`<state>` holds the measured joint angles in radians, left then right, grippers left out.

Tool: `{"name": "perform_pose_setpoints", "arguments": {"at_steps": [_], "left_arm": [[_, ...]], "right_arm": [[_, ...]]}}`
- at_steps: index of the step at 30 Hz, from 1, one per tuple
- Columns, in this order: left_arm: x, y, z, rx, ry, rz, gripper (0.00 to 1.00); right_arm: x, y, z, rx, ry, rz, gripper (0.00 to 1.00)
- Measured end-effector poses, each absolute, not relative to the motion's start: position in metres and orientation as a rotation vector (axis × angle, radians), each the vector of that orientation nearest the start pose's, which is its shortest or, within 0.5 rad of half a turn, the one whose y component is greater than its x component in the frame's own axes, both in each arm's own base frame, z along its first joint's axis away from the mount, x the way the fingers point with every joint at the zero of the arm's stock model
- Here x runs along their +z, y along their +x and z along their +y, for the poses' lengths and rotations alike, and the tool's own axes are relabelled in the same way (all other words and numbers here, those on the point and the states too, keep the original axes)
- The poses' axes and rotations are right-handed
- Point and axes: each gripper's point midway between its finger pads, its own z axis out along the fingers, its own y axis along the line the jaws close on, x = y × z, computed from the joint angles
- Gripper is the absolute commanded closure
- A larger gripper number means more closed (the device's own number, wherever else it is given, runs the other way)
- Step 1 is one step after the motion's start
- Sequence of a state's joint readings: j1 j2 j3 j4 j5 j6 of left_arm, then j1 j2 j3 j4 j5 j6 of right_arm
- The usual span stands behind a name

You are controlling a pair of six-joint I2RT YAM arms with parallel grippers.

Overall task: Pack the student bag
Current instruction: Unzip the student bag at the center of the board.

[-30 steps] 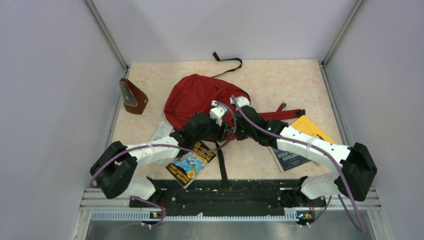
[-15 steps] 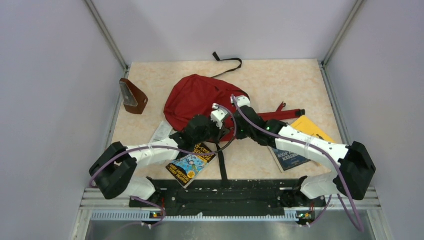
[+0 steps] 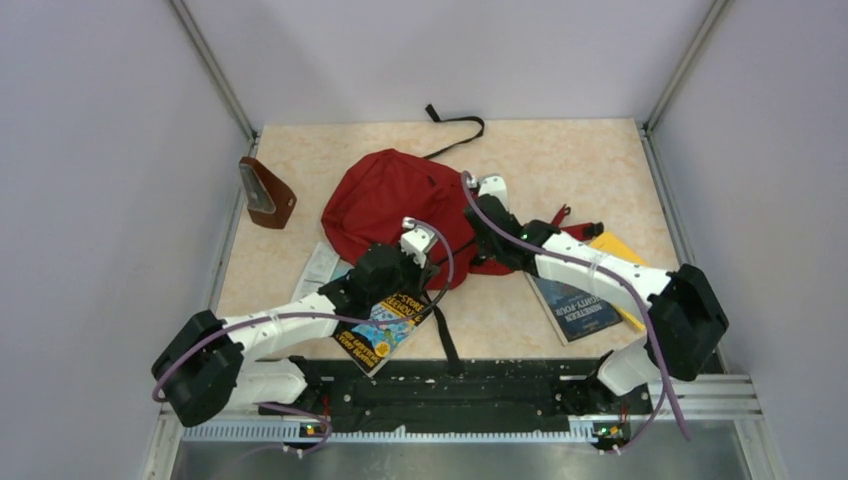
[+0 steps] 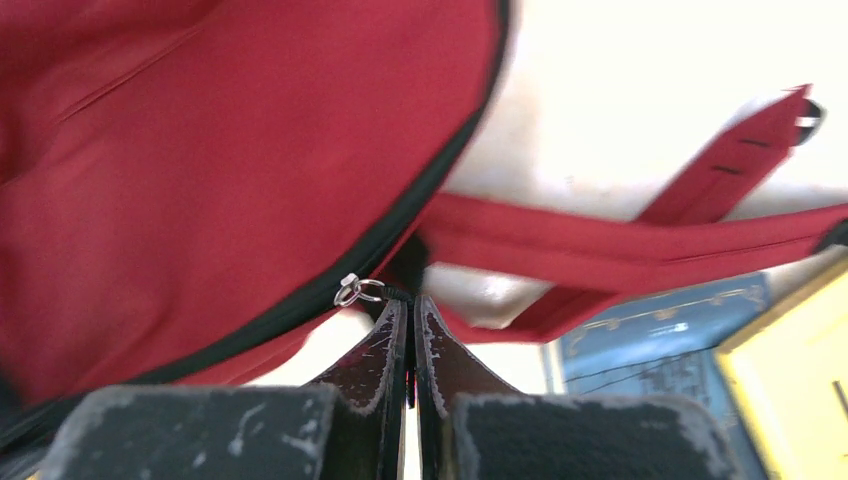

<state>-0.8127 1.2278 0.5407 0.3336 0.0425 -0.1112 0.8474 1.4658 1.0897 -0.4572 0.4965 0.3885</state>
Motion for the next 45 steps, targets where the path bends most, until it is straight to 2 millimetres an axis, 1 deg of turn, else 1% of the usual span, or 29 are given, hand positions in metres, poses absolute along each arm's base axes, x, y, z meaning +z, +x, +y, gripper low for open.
{"name": "perform_pose_setpoints", "arguments": {"at_steps": [2,5,7,9,10,11,12,13,15,18,20,23,25,26,29,32,34,37,43,45], "left_arm": [[0.127,0.248,-0.276,-0.639,0.694,1.869,1.00],[0.127,0.244,-0.268,-0.627,0.677,1.891,1.00],[0.129,0.240,-0.263,-0.623,0.667,1.898,1.00],[0.131,0.238,-0.260,-0.621,0.660,1.901,1.00],[0.132,0.236,-0.258,-0.619,0.658,1.906,0.91],[0.133,0.235,-0.255,-0.616,0.655,1.910,0.79],[0.133,0.234,-0.253,-0.613,0.654,1.913,0.63],[0.133,0.232,-0.251,-0.607,0.650,1.921,0.55],[0.130,0.231,-0.246,-0.582,0.659,1.937,0.45],[0.123,0.230,-0.238,-0.540,0.661,1.972,0.36],[0.123,0.230,-0.238,-0.534,0.666,1.977,0.30],[0.136,0.234,-0.246,-0.559,0.665,1.948,0.29],[0.148,0.242,-0.256,-0.586,0.651,1.916,0.28],[0.157,0.248,-0.264,-0.604,0.635,1.898,0.28],[0.172,0.267,-0.287,-0.641,0.591,1.881,0.28],[0.179,0.287,-0.312,-0.681,0.556,1.891,0.28],[0.179,0.295,-0.328,-0.719,0.548,1.901,0.27],[0.171,0.301,-0.347,-0.778,0.546,1.922,0.26],[0.144,0.301,-0.359,-0.819,0.551,1.997,0.25],[0.138,0.300,-0.361,-0.827,0.552,2.014,0.25]], "right_arm": [[0.136,0.315,0.215,-0.015,-0.250,2.271,1.00],[0.128,0.340,0.194,-0.073,-0.183,2.282,1.00],[0.123,0.355,0.185,-0.099,-0.158,2.289,1.00],[0.119,0.364,0.182,-0.113,-0.157,2.292,1.00],[0.118,0.367,0.181,-0.116,-0.162,2.292,1.00],[0.118,0.367,0.182,-0.112,-0.173,2.294,1.00],[0.117,0.367,0.183,-0.106,-0.188,2.298,1.00],[0.118,0.367,0.184,-0.100,-0.196,2.296,1.00],[0.120,0.368,0.188,-0.070,-0.224,2.287,1.00],[0.124,0.366,0.192,-0.017,-0.243,2.279,1.00],[0.128,0.361,0.195,0.024,-0.258,2.275,1.00],[0.134,0.355,0.200,0.089,-0.274,2.265,1.00],[0.137,0.352,0.203,0.122,-0.283,2.261,1.00],[0.137,0.350,0.205,0.135,-0.287,2.260,1.00],[0.135,0.347,0.207,0.158,-0.295,2.266,1.00],[0.133,0.345,0.208,0.173,-0.299,2.274,1.00],[0.132,0.343,0.208,0.179,-0.303,2.277,1.00],[0.134,0.340,0.207,0.184,-0.305,2.276,1.00],[0.148,0.337,0.205,0.203,-0.296,2.246,1.00],[0.150,0.337,0.205,0.207,-0.295,2.240,1.00]]}}
